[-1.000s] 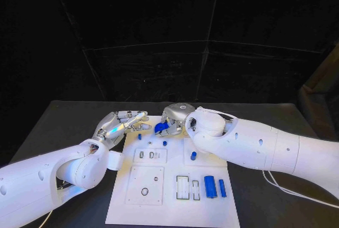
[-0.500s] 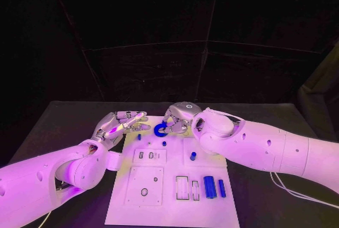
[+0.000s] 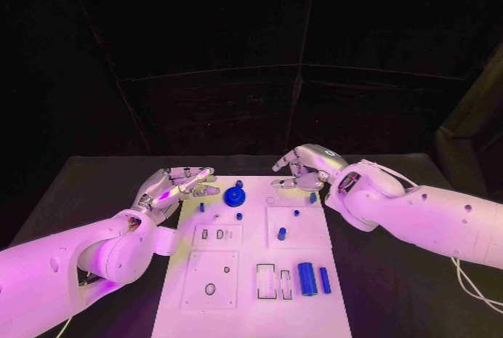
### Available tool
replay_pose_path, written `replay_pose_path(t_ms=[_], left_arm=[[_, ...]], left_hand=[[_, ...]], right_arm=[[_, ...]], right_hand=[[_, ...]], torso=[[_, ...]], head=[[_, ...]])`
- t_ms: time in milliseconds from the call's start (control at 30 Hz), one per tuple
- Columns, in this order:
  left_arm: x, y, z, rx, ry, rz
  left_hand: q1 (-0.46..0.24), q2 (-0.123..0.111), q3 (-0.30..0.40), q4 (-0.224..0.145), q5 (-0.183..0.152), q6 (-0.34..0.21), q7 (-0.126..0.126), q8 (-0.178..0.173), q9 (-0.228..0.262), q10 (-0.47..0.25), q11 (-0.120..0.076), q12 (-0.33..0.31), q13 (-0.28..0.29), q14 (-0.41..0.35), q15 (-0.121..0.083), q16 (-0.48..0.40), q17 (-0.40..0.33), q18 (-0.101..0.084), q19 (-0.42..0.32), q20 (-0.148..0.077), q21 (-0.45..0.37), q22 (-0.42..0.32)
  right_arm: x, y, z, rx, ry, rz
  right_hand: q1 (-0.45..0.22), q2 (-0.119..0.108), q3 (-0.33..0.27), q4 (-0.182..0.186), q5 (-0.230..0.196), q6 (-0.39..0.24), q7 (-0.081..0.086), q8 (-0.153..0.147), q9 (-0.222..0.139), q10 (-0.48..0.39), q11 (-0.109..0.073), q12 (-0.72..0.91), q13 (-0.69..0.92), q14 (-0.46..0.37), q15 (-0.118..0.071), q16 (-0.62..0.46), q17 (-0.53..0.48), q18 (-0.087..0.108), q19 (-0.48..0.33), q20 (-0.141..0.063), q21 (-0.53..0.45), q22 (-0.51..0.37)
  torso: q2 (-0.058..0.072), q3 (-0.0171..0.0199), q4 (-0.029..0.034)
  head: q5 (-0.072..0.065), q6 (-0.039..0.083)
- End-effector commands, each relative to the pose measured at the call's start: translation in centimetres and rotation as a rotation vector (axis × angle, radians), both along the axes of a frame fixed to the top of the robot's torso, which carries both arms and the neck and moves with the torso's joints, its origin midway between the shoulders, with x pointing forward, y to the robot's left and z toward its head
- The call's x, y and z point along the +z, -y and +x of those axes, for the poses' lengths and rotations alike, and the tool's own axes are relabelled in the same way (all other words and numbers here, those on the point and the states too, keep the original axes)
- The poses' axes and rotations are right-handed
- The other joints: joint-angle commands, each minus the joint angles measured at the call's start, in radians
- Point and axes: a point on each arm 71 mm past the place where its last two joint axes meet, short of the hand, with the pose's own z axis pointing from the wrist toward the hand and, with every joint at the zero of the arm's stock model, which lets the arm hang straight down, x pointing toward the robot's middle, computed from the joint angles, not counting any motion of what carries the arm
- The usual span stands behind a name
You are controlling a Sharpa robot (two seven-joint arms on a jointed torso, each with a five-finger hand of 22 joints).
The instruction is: Assemble the parts on the task board
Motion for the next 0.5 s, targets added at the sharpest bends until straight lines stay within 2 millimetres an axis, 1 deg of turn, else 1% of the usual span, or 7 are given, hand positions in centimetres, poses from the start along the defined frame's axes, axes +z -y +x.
replay_pose_path(t_ms=[33,133,267,300,400,433,500], left_arm=[[0.1,0.2,0.0,-0.016,0.007,-0.009],[0.1,0.3,0.1,-0.017,0.007,-0.010],[0.1,0.3,0.2,-0.016,0.007,-0.009],[0.0,0.3,0.2,-0.015,0.007,-0.009],[0.0,0.2,0.2,-0.015,0.007,-0.009],[0.0,0.2,0.2,-0.015,0.007,-0.009],[0.0,0.3,0.3,-0.016,0.007,-0.009]], left_hand=[[-0.003,0.009,0.000,-0.005,-0.004,0.000,0.007,-0.005,-0.001,-0.003,0.007,-0.005,-0.001,0.000,0.008,-0.006,0.001,0.015,0.003,0.005,-0.004,-0.001],[-0.003,0.009,0.000,-0.005,-0.004,0.000,0.007,-0.005,-0.001,-0.003,0.007,-0.005,-0.001,0.000,0.008,-0.006,0.001,0.015,0.003,0.005,-0.004,-0.001],[-0.003,0.009,0.001,-0.005,-0.003,0.000,0.006,-0.005,-0.001,-0.003,0.007,-0.005,-0.001,0.000,0.008,-0.006,0.002,0.015,0.003,0.005,-0.005,-0.002],[-0.003,0.009,0.001,-0.005,-0.003,0.000,0.006,-0.005,-0.001,-0.003,0.007,-0.005,-0.001,0.000,0.008,-0.006,0.002,0.015,0.003,0.005,-0.005,-0.002],[-0.003,0.009,0.001,-0.005,-0.003,0.000,0.006,-0.005,-0.001,-0.003,0.007,-0.005,-0.001,0.000,0.008,-0.006,0.002,0.015,0.003,0.005,-0.005,-0.002],[-0.003,0.009,0.001,-0.005,-0.003,0.000,0.006,-0.005,-0.001,-0.003,0.007,-0.005,-0.001,0.000,0.008,-0.006,0.002,0.015,0.003,0.005,-0.005,-0.002],[-0.003,0.009,0.001,-0.005,-0.003,0.000,0.006,-0.005,-0.001,-0.003,0.007,-0.005,-0.001,0.000,0.008,-0.006,0.002,0.015,0.003,0.005,-0.005,-0.002]], right_arm=[[-0.1,2.2,-0.2,0.019,-0.091,0.100],[-0.3,4.7,-0.2,-0.013,-0.117,0.093],[-1.7,6.6,-0.4,-0.043,-0.155,0.090],[-2.0,6.9,-0.4,-0.048,-0.164,0.090],[-3.0,7.4,-0.5,-0.057,-0.187,0.087],[-3.5,7.6,-0.5,-0.060,-0.196,0.085],[-4.1,7.8,-0.6,-0.063,-0.211,0.083]], right_hand=[[0.041,-0.008,0.000,-0.028,0.003,-0.006,0.001,-0.005,-0.001,-0.009,0.000,-0.008,-0.006,0.034,-0.005,-0.007,-0.003,0.001,-0.009,-0.003,-0.007,-0.005],[0.060,-0.012,-0.003,-0.042,-0.001,-0.008,0.001,-0.005,-0.001,-0.009,-0.001,-0.013,-0.009,0.034,-0.005,-0.010,-0.004,0.002,-0.009,-0.003,-0.008,-0.007],[0.070,-0.012,-0.004,-0.049,-0.002,-0.010,0.001,-0.006,-0.001,-0.010,-0.001,-0.016,-0.011,0.035,-0.005,-0.010,-0.004,0.002,-0.009,-0.003,-0.010,-0.008],[0.071,-0.012,-0.005,-0.050,-0.003,-0.011,0.002,-0.006,-0.001,-0.009,-0.001,-0.016,-0.011,0.035,-0.005,-0.011,-0.004,0.002,-0.009,-0.003,-0.010,-0.008],[0.073,-0.012,-0.005,-0.052,-0.003,-0.012,0.002,-0.007,-0.002,-0.010,0.000,-0.017,-0.013,0.035,-0.005,-0.011,-0.005,0.002,-0.010,-0.003,-0.010,-0.010],[0.074,-0.012,-0.006,-0.053,-0.003,-0.013,0.002,-0.007,-0.002,-0.010,0.000,-0.018,-0.013,0.035,-0.005,-0.012,-0.005,0.002,-0.010,-0.003,-0.011,-0.010],[0.075,-0.012,-0.006,-0.053,-0.003,-0.014,0.002,-0.007,-0.002,-0.010,0.000,-0.018,-0.013,0.035,-0.005,-0.012,-0.005,0.002,-0.010,-0.003,-0.011,-0.011]], torso=[[-0.004,0.0037,-0.0095],[-0.003,0.0074,-0.0126],[-0.003,0.0113,-0.0164],[-0.003,0.0073,-0.0128],[-0.002,0.0053,-0.0113],[-0.002,0.0061,-0.0115],[-0.002,0.0040,-0.0073]], head=[[-0.011,0.003],[-0.013,0.003],[-0.014,0.002],[-0.020,0.002],[-0.024,0.000],[-0.023,0.000],[-0.027,-0.003]])
